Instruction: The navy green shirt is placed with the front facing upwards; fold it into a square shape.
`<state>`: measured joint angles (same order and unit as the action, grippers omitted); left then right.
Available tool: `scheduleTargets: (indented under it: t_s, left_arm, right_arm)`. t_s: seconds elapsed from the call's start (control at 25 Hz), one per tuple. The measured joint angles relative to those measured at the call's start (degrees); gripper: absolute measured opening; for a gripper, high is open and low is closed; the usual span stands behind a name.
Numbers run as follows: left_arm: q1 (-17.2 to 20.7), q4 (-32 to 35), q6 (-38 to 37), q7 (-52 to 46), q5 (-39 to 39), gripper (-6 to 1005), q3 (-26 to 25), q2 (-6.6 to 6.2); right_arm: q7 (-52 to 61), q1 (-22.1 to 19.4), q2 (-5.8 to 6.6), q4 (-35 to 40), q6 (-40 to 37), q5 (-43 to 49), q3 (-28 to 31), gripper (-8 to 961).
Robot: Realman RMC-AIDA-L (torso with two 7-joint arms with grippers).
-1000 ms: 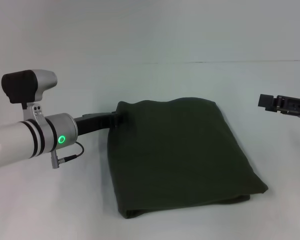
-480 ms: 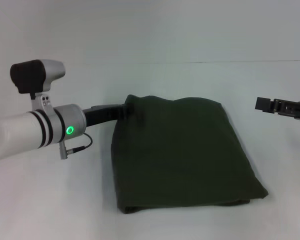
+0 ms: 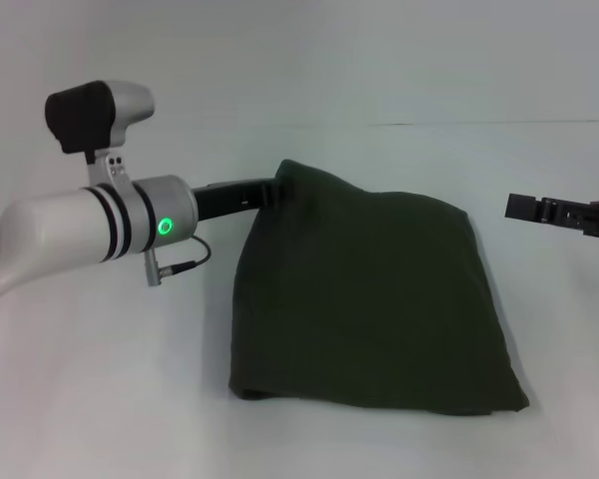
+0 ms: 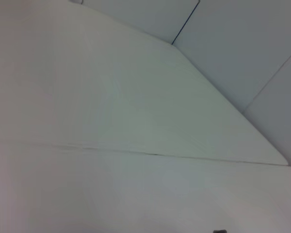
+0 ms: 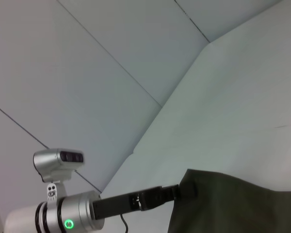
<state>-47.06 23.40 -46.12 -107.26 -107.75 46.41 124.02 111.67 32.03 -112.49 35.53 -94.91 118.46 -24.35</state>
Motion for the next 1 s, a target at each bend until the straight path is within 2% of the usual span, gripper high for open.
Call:
scheduleTargets:
  t_s: [1.0]
  left_arm:
    - [-4.63,0.0,4.15,-2.66,0.01,28,-0.51,-0.14]
  right_arm:
    - [-0.13,0.47,0.01,0.06,0.08,-1.17,0.53,914]
